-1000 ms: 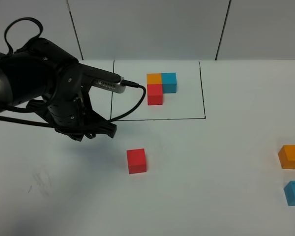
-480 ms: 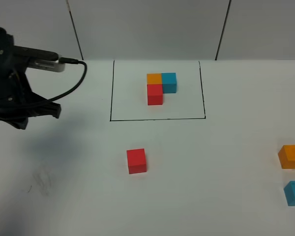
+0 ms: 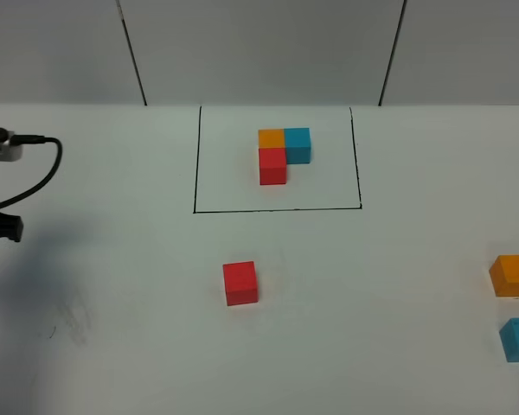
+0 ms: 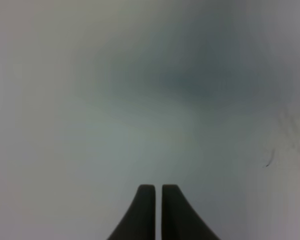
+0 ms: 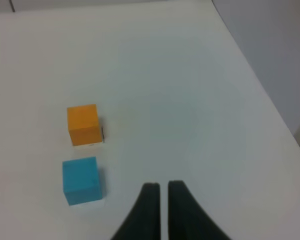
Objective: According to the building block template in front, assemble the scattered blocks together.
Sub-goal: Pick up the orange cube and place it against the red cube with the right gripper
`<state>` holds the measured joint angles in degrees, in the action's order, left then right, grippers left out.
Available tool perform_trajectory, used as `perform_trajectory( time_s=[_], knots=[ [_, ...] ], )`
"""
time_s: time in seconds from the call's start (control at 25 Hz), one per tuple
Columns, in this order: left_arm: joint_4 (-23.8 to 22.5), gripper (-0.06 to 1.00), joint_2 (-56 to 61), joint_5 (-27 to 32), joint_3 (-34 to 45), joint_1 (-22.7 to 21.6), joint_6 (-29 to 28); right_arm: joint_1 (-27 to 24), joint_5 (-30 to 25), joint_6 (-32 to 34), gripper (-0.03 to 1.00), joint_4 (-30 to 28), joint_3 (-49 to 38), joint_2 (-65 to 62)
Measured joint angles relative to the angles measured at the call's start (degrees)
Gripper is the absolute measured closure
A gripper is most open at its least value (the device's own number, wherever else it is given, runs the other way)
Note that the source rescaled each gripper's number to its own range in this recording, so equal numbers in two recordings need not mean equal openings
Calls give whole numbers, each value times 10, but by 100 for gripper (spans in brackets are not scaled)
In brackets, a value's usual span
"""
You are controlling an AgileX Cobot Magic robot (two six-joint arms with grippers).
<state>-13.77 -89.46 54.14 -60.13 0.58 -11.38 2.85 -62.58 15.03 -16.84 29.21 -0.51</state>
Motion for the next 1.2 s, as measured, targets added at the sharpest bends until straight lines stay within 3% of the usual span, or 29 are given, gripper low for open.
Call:
perform_trajectory(
  time_s=[0.36,1.04,1.2],
  knots=[
    [-4,94,103,-32,99,-82,2,0,0,0,96,0,0,0],
    [-1,94,160,63,108,-86,4,0,0,0,96,0,0,0],
    [2,94,193,48,135,-86,4,0,0,0,96,0,0,0]
  ],
)
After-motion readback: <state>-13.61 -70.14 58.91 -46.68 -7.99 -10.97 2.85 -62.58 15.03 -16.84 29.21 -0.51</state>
